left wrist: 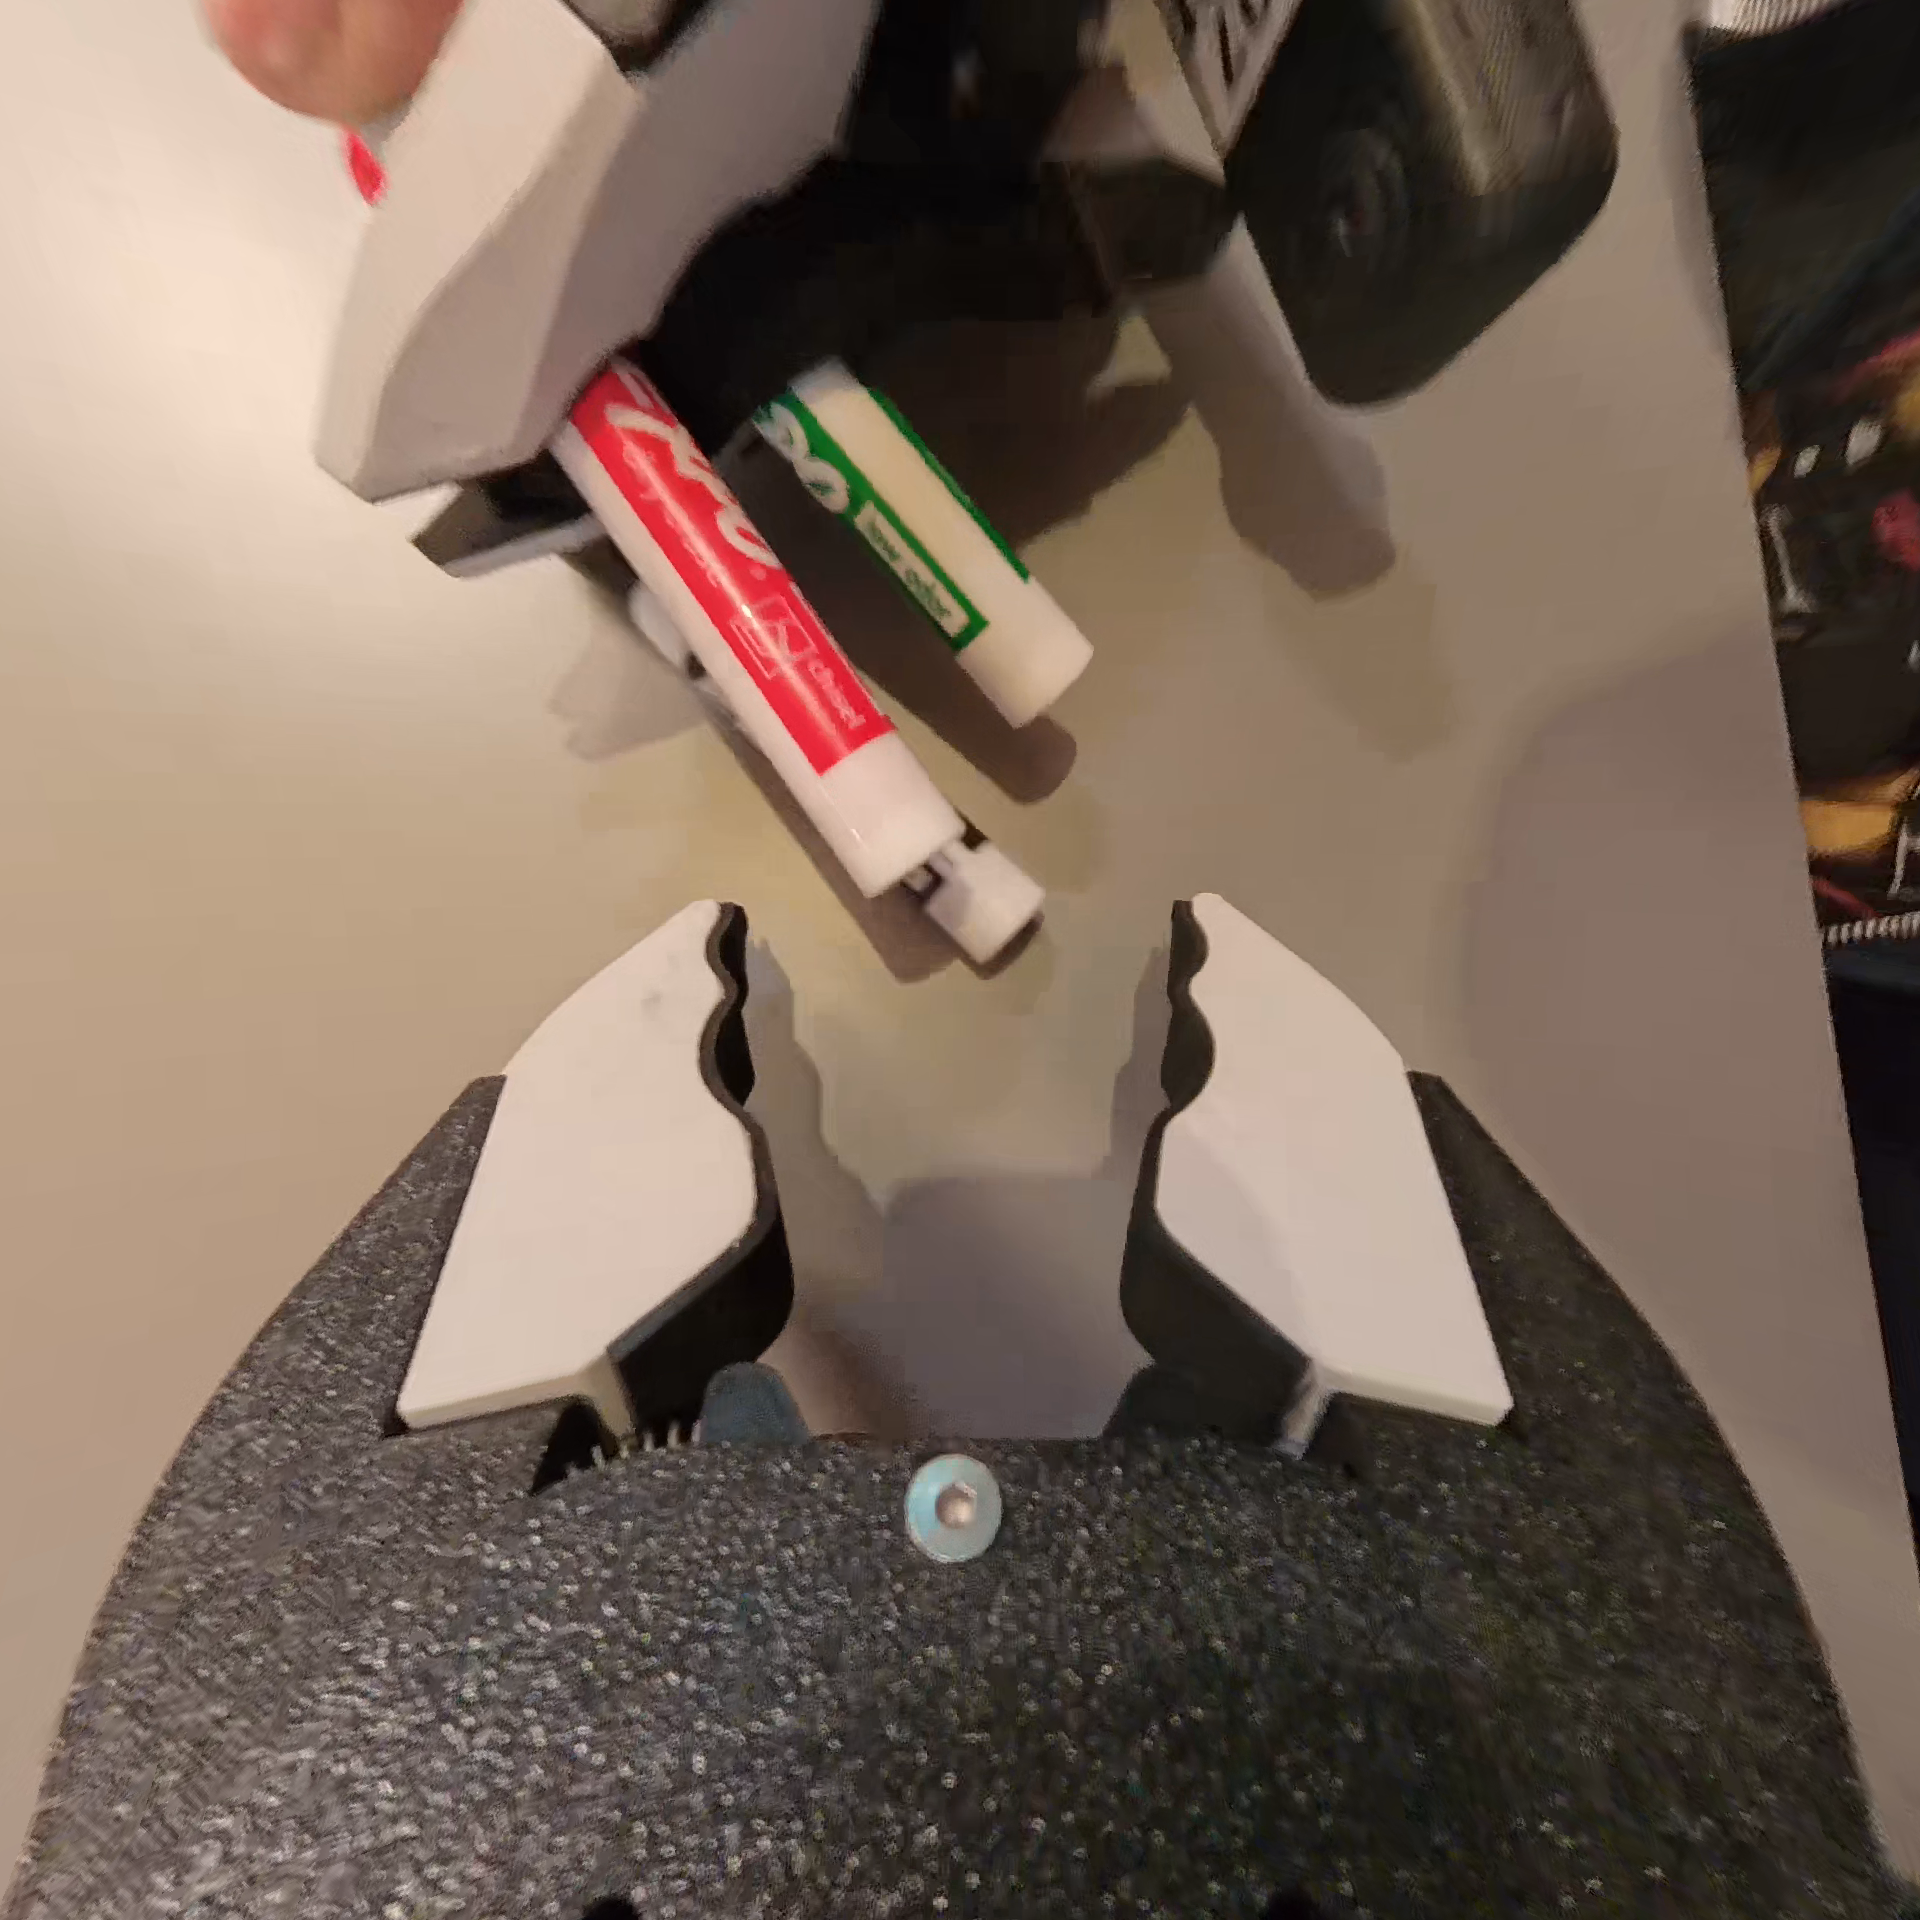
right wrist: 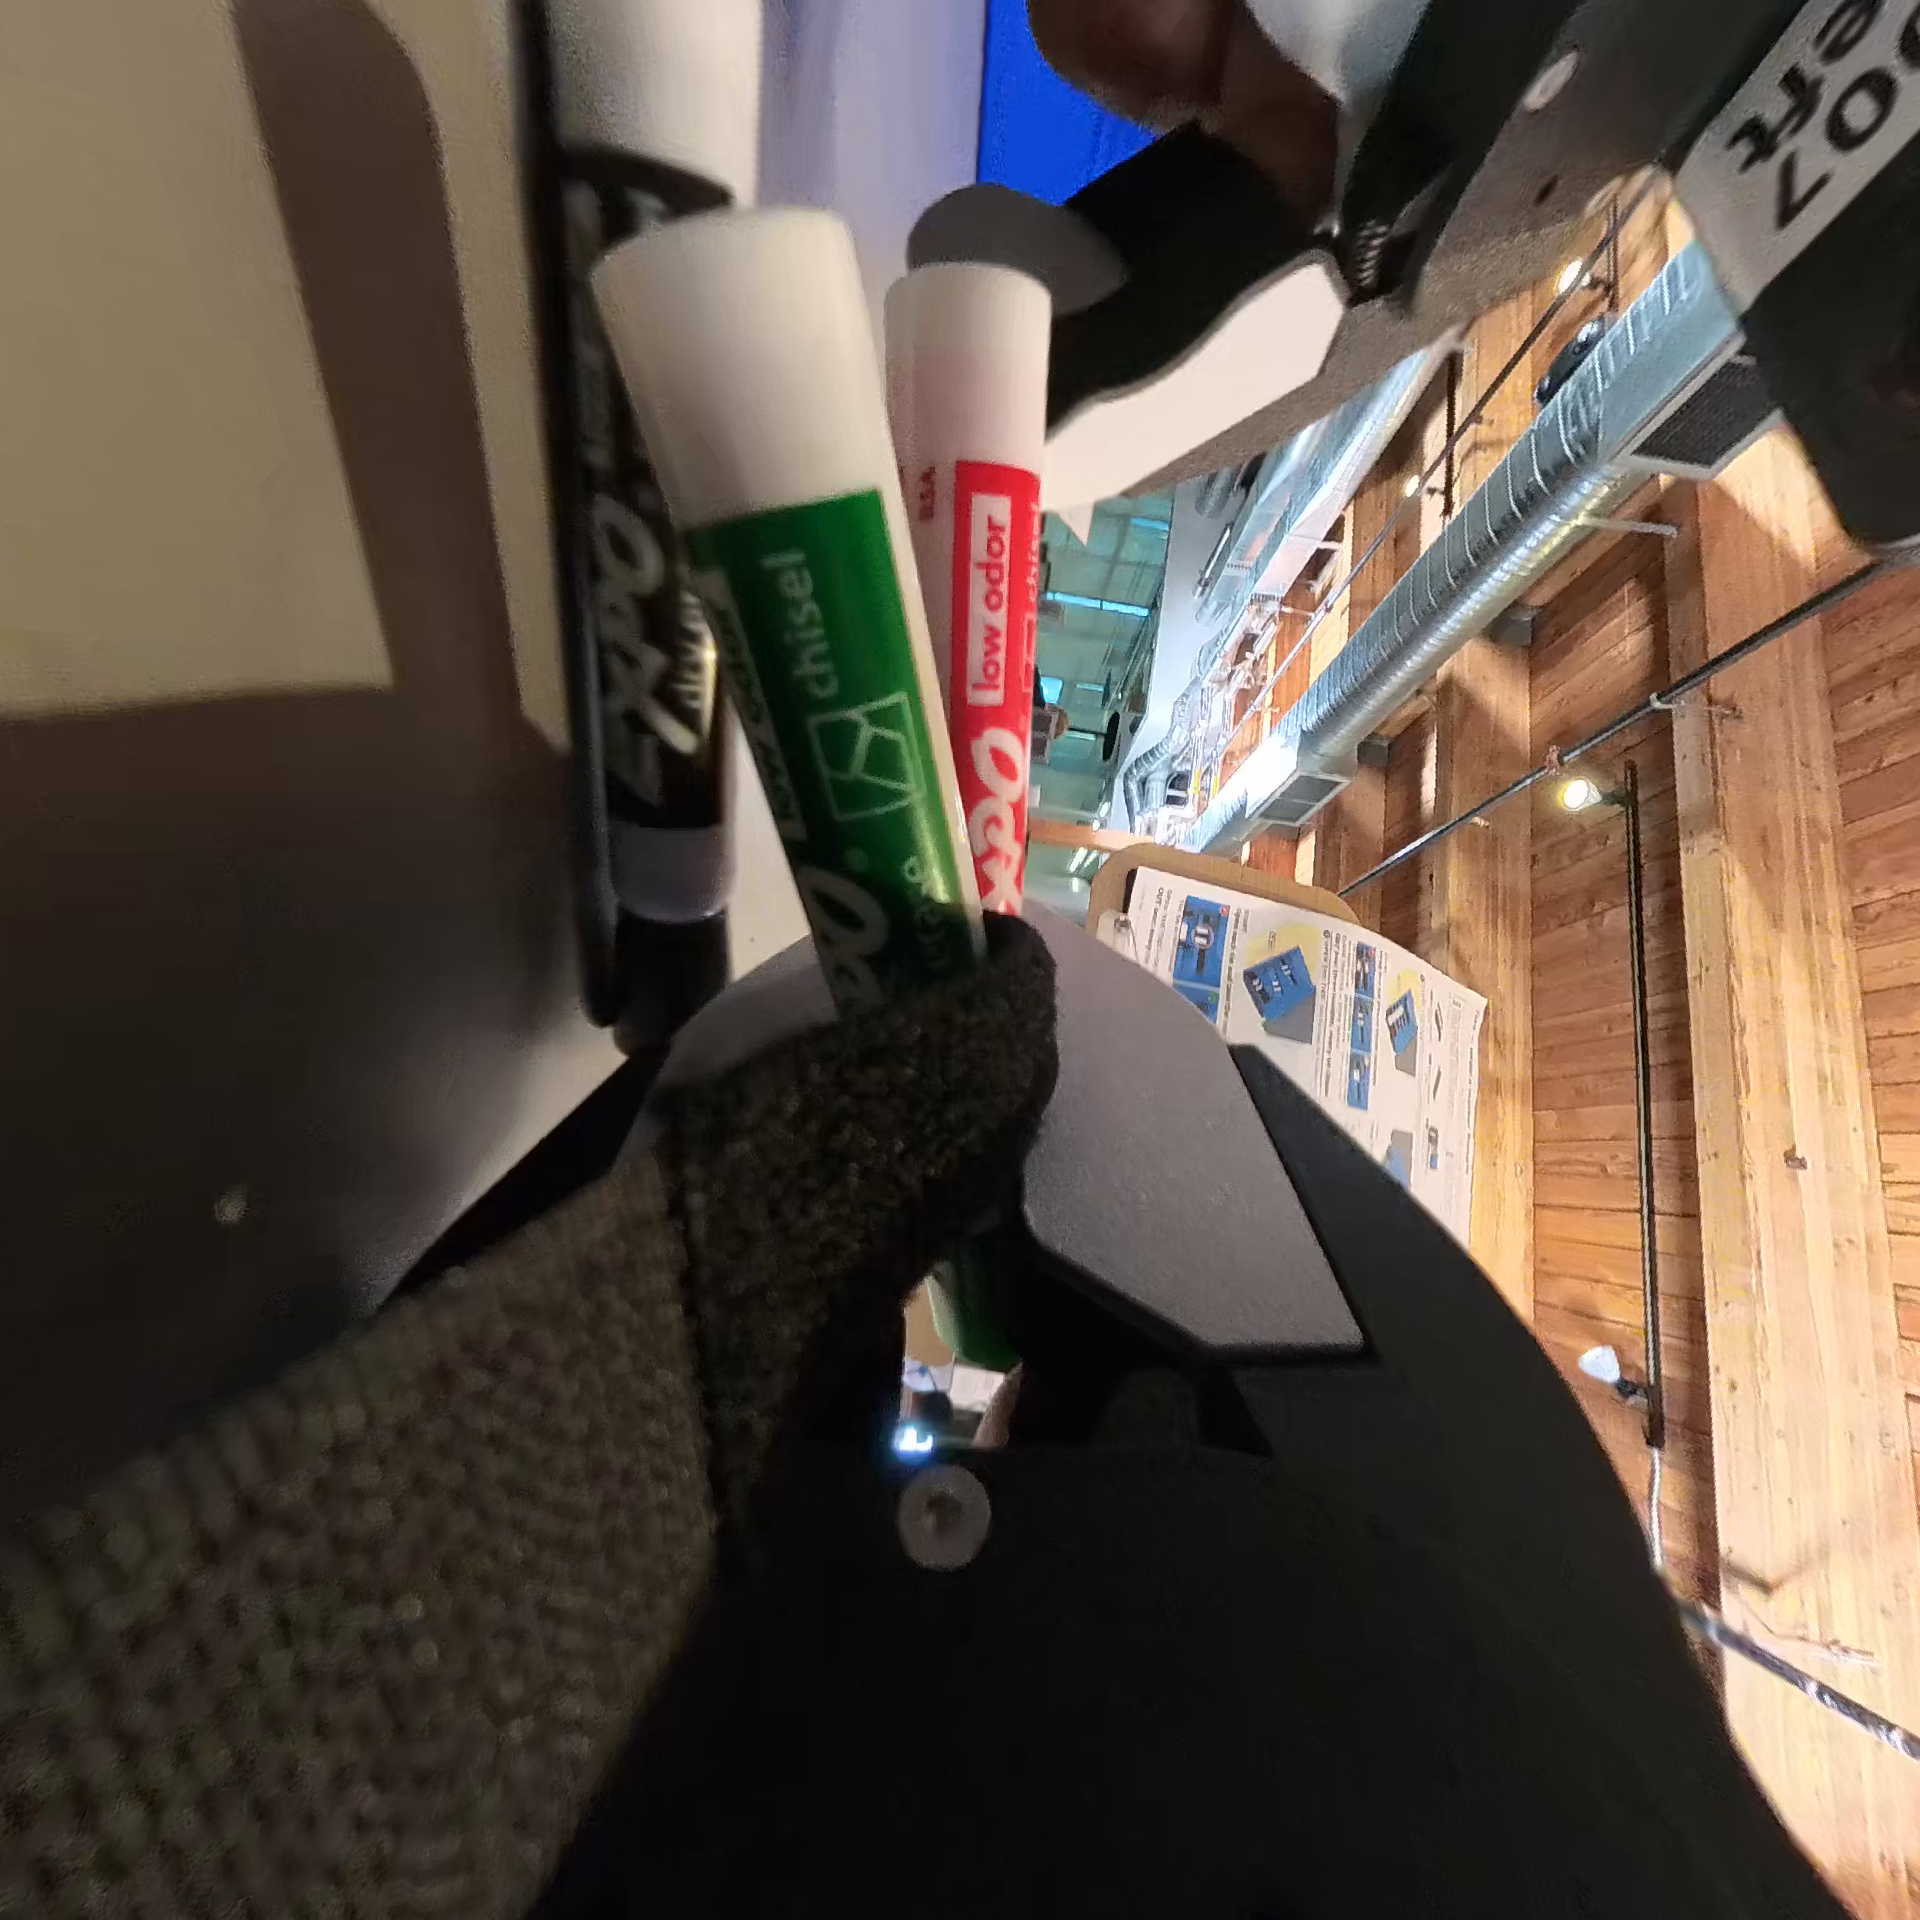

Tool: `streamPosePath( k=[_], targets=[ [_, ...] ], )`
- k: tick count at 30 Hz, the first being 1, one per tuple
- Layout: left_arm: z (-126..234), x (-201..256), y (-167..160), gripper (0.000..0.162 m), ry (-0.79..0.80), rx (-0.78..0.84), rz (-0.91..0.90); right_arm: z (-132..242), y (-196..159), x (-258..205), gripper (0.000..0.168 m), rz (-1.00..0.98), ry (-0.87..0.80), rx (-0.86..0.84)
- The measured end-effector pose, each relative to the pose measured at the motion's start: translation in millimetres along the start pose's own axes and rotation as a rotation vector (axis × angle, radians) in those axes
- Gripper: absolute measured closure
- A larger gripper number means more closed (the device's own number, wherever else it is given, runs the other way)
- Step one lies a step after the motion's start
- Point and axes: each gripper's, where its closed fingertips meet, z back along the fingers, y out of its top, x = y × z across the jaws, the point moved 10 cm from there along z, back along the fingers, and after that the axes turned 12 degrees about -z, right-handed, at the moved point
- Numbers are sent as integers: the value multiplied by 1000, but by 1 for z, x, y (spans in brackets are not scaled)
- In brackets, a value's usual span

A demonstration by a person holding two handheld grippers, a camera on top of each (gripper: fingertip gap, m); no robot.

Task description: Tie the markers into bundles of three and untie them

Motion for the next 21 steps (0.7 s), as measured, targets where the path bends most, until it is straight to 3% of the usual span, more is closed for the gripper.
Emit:
streamPosePath(
  k=[4,10,21],
  targets=[
    [1,-12,16,73,156,129,73,-7,-4,4,155,-16,-36,-100],
    [-15,-19,24,72,376,92,87,-17,-9,10,155,-68,-53,-235],
    [-35,-22,23,90,508,11,75,-20,-4,6,153,-128,-30,-312]
  ],
)
